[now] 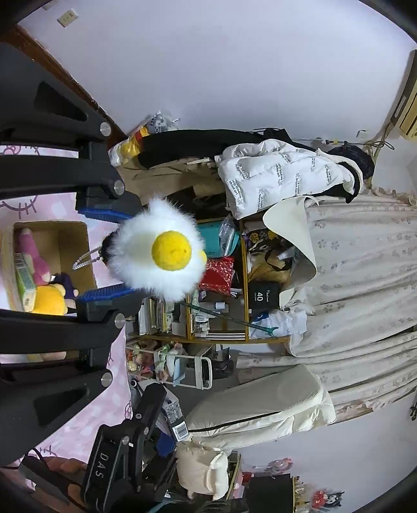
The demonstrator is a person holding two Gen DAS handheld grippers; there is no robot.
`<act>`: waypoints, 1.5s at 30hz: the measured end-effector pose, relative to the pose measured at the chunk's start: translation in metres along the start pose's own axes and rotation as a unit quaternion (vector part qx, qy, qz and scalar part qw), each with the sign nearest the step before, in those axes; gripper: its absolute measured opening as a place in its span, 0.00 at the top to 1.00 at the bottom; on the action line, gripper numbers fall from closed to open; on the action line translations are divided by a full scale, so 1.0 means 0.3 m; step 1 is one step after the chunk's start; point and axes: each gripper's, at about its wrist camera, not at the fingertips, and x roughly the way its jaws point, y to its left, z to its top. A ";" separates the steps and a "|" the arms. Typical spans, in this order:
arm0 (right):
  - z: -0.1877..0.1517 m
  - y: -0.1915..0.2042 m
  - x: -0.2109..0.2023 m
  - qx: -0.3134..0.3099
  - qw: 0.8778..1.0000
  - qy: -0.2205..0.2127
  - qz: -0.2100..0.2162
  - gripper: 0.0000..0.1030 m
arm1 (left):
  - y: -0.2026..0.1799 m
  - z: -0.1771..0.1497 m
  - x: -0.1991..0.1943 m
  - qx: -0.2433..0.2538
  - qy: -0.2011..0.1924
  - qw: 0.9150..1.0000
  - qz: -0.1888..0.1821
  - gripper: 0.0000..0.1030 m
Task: Organize soft objects
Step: 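Lift the pompom with the left tool while the right tool carries the black box over the cardboard box, then lower the pompom into the box and open the left tool while the right tool releases the black box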
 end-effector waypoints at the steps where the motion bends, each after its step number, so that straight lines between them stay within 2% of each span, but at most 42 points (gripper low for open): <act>1: -0.002 -0.006 0.008 0.004 1.000 0.000 0.002 0.28 | -0.001 -0.005 0.013 0.002 0.002 1.000 0.002 0.68; 10: -0.097 -0.034 0.100 0.024 1.000 0.015 0.006 0.28 | 0.000 -0.120 0.101 0.014 0.036 0.999 0.011 0.68; 21: -0.175 -0.052 0.177 0.028 0.998 0.050 0.005 0.28 | 0.032 -0.208 0.182 -0.004 0.077 0.997 0.014 0.68; 32: -0.221 -0.050 0.223 0.025 0.997 0.073 0.004 0.28 | 0.016 -0.289 0.254 -0.004 0.122 0.992 0.001 0.68; 36: -0.227 -0.068 0.235 0.051 0.995 0.083 0.023 0.28 | 0.006 -0.309 0.278 0.001 0.136 0.991 0.000 0.67; 45: -0.250 -0.083 0.262 0.054 0.993 0.100 0.024 0.28 | -0.006 -0.351 0.315 -0.001 0.170 0.985 0.000 0.66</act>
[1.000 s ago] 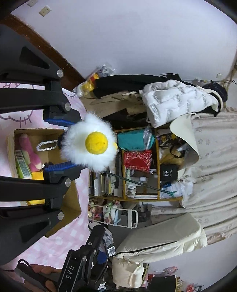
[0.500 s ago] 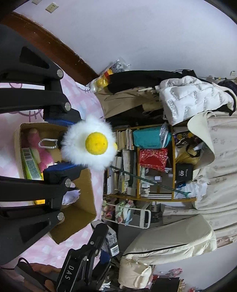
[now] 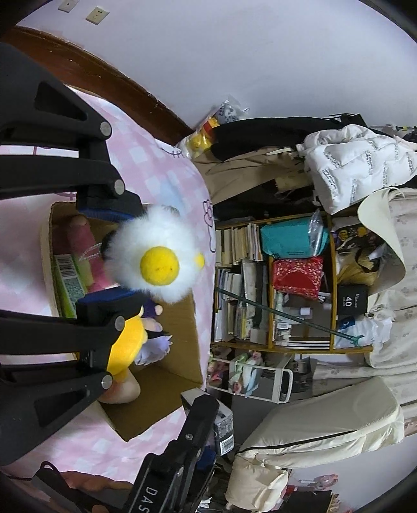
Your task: Organize soft objects
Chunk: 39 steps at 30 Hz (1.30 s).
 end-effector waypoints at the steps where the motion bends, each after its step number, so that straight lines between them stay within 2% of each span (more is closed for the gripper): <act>1: -0.002 -0.002 0.008 0.000 1.000 0.007 0.003 0.28 | -0.001 -0.003 0.003 -0.001 0.001 1.000 0.000 0.66; 9: -0.036 -0.017 0.043 0.001 0.999 0.045 0.006 0.28 | -0.007 -0.009 0.004 0.004 0.008 1.000 0.002 0.64; 14: -0.041 -0.021 0.044 -0.001 0.999 0.051 0.005 0.27 | -0.002 -0.019 -0.011 0.004 0.011 1.000 0.009 0.51; 18: -0.042 -0.023 0.038 0.000 0.999 0.050 0.005 0.24 | 0.010 -0.017 -0.032 -0.001 0.007 1.000 0.017 0.44; 19: -0.039 -0.017 0.035 0.000 0.999 0.049 0.004 0.20 | 0.014 -0.018 -0.039 -0.003 0.007 1.000 0.021 0.41; 22: -0.040 -0.012 0.018 -0.004 0.999 0.042 0.000 0.17 | 0.024 -0.025 -0.076 -0.005 -0.004 0.999 0.041 0.21; 24: -0.041 -0.010 0.007 -0.005 0.999 0.038 -0.006 0.11 | 0.027 -0.026 -0.098 -0.002 -0.013 0.999 0.052 0.17; 26: -0.042 -0.013 -0.010 -0.004 0.999 0.032 -0.010 0.09 | 0.031 -0.025 -0.121 -0.002 -0.019 0.998 0.057 0.12; 30: -0.040 -0.021 -0.045 0.002 1.000 0.025 -0.018 0.00 | 0.045 -0.021 -0.167 -0.018 -0.032 0.997 0.062 0.08; 39: -0.016 -0.019 -0.172 0.008 1.000 -0.003 -0.027 0.00 | 0.076 -0.024 -0.294 -0.033 -0.052 0.995 0.082 0.04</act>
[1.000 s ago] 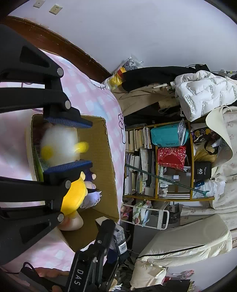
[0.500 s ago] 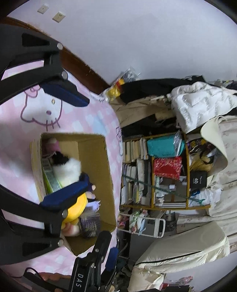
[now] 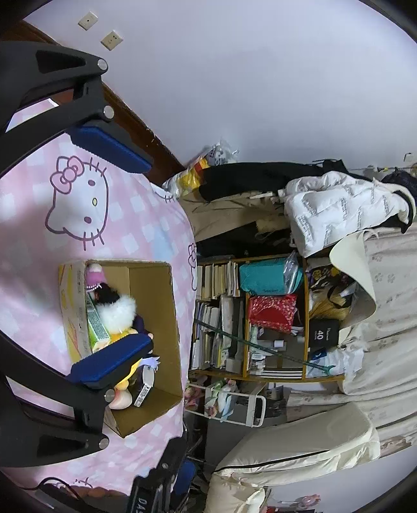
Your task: Organize soft objects
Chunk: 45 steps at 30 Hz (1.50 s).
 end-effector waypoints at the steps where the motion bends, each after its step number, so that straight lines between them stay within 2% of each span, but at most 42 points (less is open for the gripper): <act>1: 0.004 0.004 -0.018 -0.001 1.000 -0.004 0.000 0.00 | 0.004 0.000 -0.008 -0.001 0.000 1.000 0.003 0.04; 12: 0.031 0.063 -0.210 -0.016 0.999 -0.046 0.001 0.00 | 0.067 -0.018 -0.174 -0.015 -0.002 1.000 0.015 0.04; 19: 0.011 0.105 -0.316 -0.030 0.997 -0.065 -0.003 0.00 | 0.064 -0.035 -0.301 -0.015 -0.028 0.999 0.019 0.04; 25: -0.028 0.116 -0.391 -0.046 0.993 -0.108 -0.027 0.00 | 0.057 -0.056 -0.376 -0.025 -0.056 0.998 0.019 0.04; 34: -0.068 0.087 -0.378 -0.040 0.994 -0.098 -0.014 0.00 | 0.040 -0.093 -0.417 -0.026 -0.087 0.995 0.026 0.04; 45: -0.143 0.076 -0.288 -0.052 0.996 -0.073 -0.012 0.00 | 0.017 -0.145 -0.315 -0.023 -0.054 0.998 0.012 0.04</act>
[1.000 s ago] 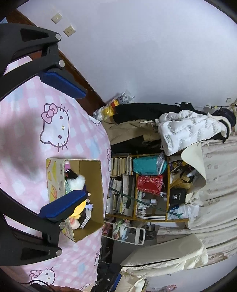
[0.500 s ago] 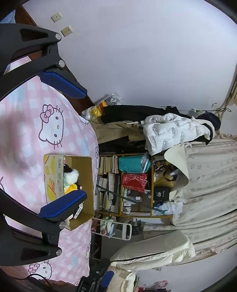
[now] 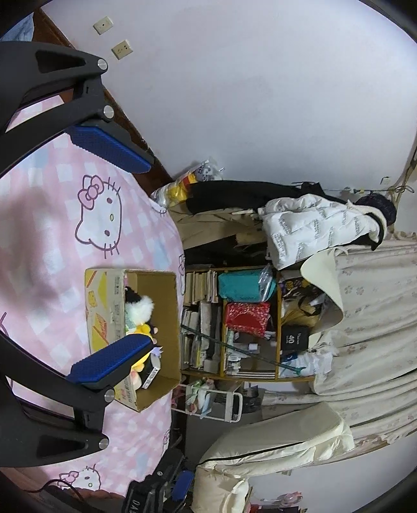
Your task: Organize soft objects
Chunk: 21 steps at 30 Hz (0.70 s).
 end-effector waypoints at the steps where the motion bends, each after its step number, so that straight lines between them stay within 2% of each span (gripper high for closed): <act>1: -0.009 -0.001 0.009 -0.002 1.000 0.003 -0.001 0.00 | -0.005 -0.001 0.008 0.001 0.003 1.000 0.001 0.04; 7: -0.025 -0.008 0.035 -0.007 1.000 0.018 -0.001 0.00 | -0.010 -0.017 0.045 -0.007 0.016 1.000 -0.008 0.04; 11: -0.028 -0.011 0.034 -0.006 1.000 0.018 -0.001 0.00 | -0.007 -0.030 0.061 0.004 0.018 1.000 0.008 0.04; 21: -0.038 -0.025 0.045 0.001 1.000 0.023 -0.003 0.00 | -0.027 -0.040 0.067 0.019 0.023 1.000 0.001 0.04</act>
